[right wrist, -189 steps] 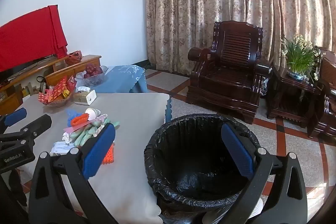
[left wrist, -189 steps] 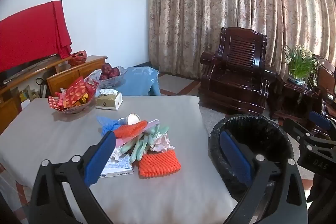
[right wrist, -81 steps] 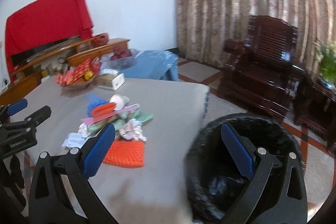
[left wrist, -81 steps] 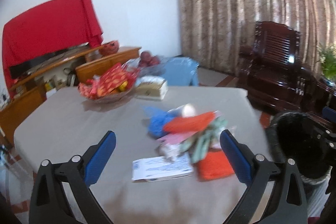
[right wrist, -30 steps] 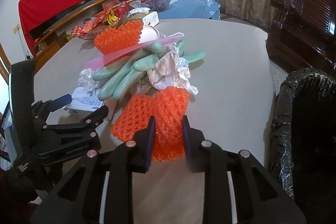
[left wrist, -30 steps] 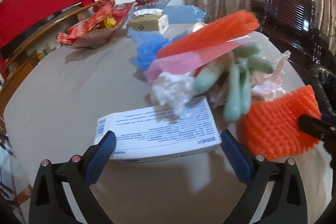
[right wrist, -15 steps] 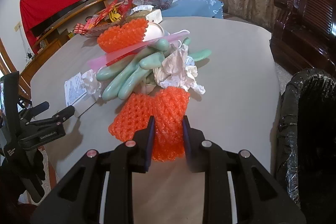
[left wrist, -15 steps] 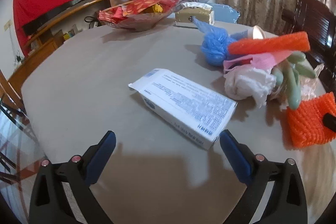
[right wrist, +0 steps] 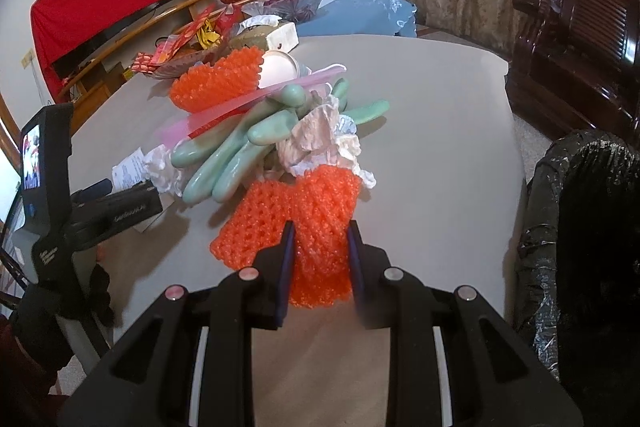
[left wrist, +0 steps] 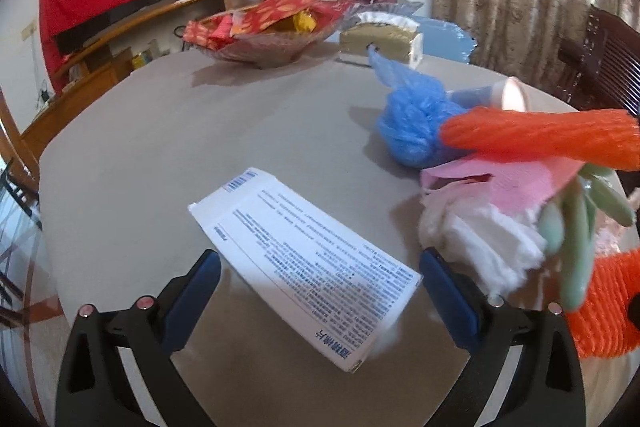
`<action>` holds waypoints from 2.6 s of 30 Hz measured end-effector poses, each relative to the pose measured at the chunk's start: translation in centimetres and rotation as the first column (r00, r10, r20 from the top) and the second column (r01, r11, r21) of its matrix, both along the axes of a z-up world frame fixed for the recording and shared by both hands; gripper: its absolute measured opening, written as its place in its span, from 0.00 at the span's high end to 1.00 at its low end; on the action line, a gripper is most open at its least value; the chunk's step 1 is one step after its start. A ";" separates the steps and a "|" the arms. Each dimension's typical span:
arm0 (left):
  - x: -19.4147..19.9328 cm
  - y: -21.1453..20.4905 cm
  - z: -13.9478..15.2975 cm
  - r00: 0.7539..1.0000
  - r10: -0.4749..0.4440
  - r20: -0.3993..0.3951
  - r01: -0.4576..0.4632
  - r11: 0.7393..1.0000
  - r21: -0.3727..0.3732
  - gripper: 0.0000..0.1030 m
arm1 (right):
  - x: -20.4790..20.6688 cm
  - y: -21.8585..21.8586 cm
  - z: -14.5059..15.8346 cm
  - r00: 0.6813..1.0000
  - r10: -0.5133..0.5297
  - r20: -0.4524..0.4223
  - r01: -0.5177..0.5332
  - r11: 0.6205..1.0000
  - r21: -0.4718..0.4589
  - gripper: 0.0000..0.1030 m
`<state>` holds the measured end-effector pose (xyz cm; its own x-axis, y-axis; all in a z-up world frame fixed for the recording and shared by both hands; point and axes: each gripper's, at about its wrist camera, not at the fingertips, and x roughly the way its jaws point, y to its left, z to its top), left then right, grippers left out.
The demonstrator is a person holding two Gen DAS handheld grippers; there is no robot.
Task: Collect trash
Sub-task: 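Grasp the white paper leaflet with the left gripper, then carry leaflet and orange net over the bin and open both grippers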
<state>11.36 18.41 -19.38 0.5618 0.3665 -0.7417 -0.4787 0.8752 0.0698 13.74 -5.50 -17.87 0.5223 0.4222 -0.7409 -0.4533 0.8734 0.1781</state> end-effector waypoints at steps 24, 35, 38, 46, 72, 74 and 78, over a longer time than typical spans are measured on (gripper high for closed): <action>-1.2 3.0 -0.5 1.000 0.023 0.000 -0.023 0.987 -0.162 0.36 | -0.4 -0.6 2.3 0.999 -0.007 0.042 0.005 0.999 0.047 0.77; -4.3 -1.7 7.3 0.975 -0.132 0.178 0.146 0.987 -0.067 0.42 | -2.1 -2.9 7.6 0.989 -0.025 0.146 0.007 0.993 0.117 0.77; -4.6 -3.0 7.1 0.973 -0.168 0.161 0.179 0.982 -0.062 0.42 | -2.1 -4.0 8.2 0.987 -0.054 0.152 0.034 0.991 0.132 0.77; -5.3 -3.1 1.7 0.984 -0.177 0.001 0.176 0.978 -0.114 0.43 | -2.3 -4.9 7.0 0.989 -0.078 0.127 0.062 0.990 0.123 0.77; -5.7 -7.1 11.1 0.923 -0.302 0.238 0.330 0.940 -0.087 0.47 | -3.0 -6.4 8.8 0.983 -0.098 0.158 0.076 0.987 0.140 0.77; -5.1 -9.2 12.4 0.895 -0.361 0.260 0.392 0.917 -0.075 0.47 | -3.2 -7.8 9.9 0.976 -0.125 0.178 0.098 0.984 0.151 0.77; -2.9 -13.7 13.7 0.831 -0.478 0.283 0.516 0.853 -0.074 0.47 | -3.4 -11.7 11.2 0.957 -0.207 0.203 0.176 0.971 0.160 0.77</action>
